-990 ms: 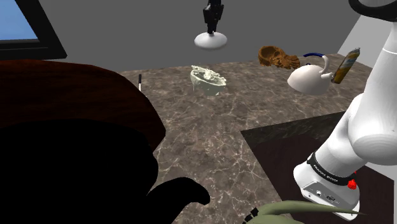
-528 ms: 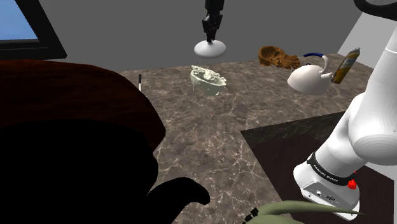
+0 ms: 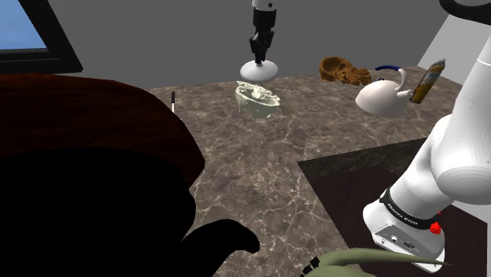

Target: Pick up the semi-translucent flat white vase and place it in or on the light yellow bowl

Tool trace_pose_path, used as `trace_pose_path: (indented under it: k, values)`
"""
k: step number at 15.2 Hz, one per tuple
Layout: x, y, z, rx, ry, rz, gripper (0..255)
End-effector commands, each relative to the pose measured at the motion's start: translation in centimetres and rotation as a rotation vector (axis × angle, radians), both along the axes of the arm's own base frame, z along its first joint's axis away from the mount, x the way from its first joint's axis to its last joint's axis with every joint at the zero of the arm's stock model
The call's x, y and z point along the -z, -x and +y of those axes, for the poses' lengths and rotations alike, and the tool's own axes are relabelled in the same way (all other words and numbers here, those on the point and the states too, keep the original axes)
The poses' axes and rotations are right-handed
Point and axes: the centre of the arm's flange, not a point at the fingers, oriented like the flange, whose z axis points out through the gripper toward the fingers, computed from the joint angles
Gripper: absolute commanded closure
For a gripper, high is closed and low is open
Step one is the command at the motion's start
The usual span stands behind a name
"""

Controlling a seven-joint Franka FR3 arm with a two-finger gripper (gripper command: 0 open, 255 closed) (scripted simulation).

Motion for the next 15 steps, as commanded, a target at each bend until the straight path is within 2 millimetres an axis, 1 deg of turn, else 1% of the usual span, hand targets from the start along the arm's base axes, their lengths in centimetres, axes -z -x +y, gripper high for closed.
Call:
trace_pose_path:
  k: [1, 2, 3, 11, 12, 15]
  values:
    - [1.0, 0.0, 0.1, 0.0, 0.0, -0.001, 255]
    - [1.5, 0.0, 0.1, 0.0, 0.0, -0.001, 255]
    - [2.5, 0.0, 0.1, 0.0, 0.0, -0.001, 255]
    - [2.5, 0.0, 0.1, 0.0, 0.0, -0.001, 255]
    - [2.5, 0.0, 0.1, 0.0, 0.0, -0.001, 0]
    - [2.5, 0.0, 0.1, 0.0, 0.0, -0.001, 0]
